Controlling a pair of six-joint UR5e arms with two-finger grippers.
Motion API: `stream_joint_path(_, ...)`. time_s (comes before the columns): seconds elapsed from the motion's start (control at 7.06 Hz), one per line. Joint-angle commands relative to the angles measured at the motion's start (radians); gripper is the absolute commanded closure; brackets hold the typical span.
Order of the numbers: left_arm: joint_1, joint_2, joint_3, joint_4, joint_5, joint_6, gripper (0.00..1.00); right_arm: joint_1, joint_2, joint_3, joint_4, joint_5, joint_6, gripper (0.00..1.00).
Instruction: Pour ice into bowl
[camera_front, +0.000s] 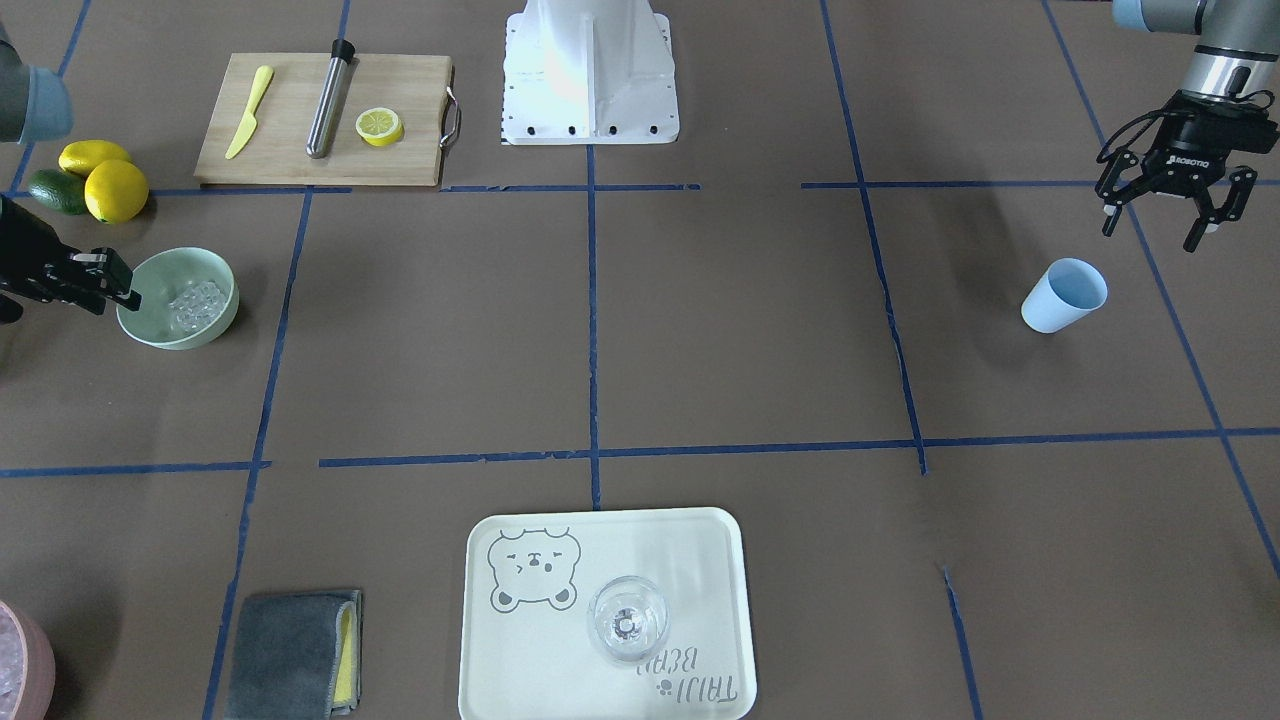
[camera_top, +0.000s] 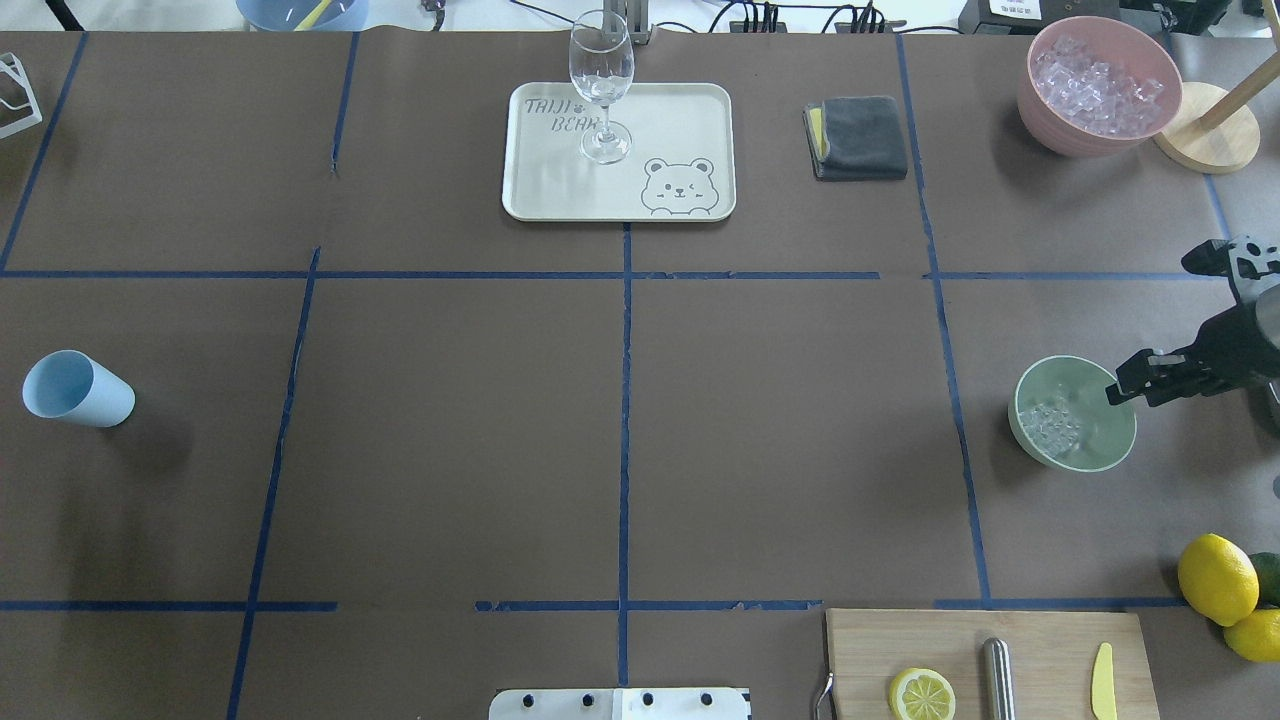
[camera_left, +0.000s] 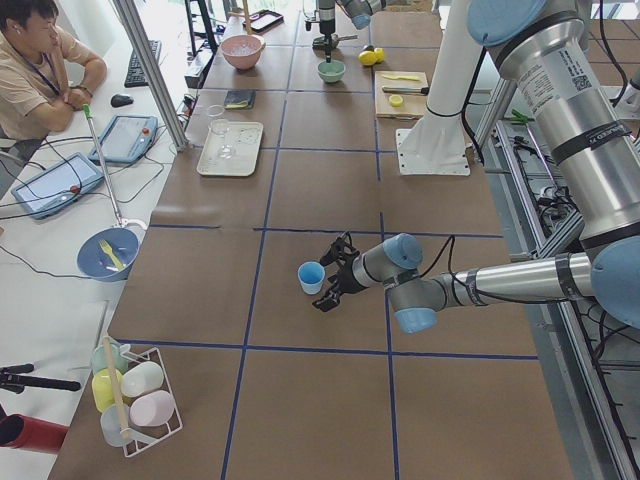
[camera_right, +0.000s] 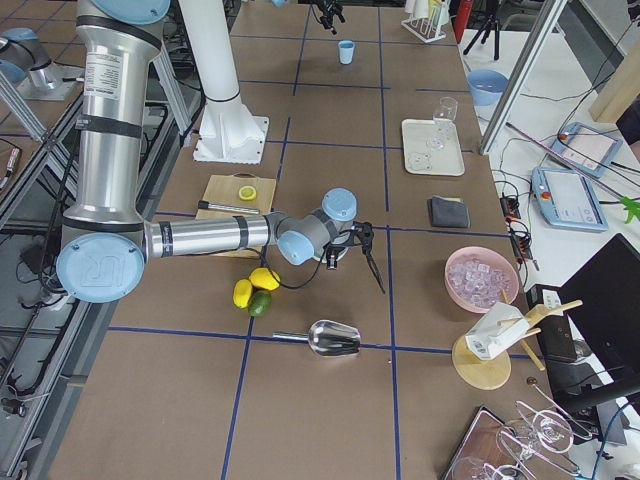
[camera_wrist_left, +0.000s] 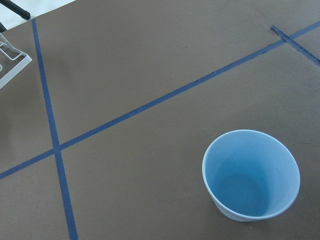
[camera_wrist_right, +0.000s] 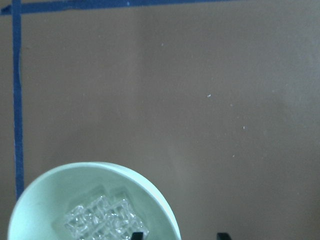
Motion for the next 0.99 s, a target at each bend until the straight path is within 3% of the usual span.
stream_joint_path(0.0,-0.001,0.0,-0.003,0.0,-0.008,0.003,0.0,0.167,-0.004,0.021,-0.01,0.12,-0.015,0.0)
stream_joint_path(0.14,-0.001,-0.001,-0.008,0.002,-0.071,0.015,0.0,0.203,-0.007,0.018,-0.011,0.125,-0.073,0.0)
stream_joint_path(0.28,-0.042,-0.015,-0.002,0.002,-0.219,0.043,0.0,0.244,-0.028,0.006,-0.045,0.11,-0.224,0.0)
stream_joint_path(0.43,-0.213,-0.018,0.009,0.014,-0.31,0.234,0.0,0.314,-0.033,0.012,-0.163,0.047,-0.436,0.0)
stream_joint_path(0.57,-0.398,-0.024,0.012,0.099,-0.474,0.358,0.0,0.391,-0.03,0.012,-0.297,0.018,-0.631,0.0)
stream_joint_path(0.71,-0.581,-0.141,0.009,0.321,-0.647,0.427,0.0,0.428,-0.006,0.013,-0.404,-0.025,-0.767,0.0)
stream_joint_path(0.85,-0.689,-0.185,-0.014,0.523,-0.705,0.499,0.0,0.435,0.007,0.01,-0.449,-0.033,-0.805,0.0)
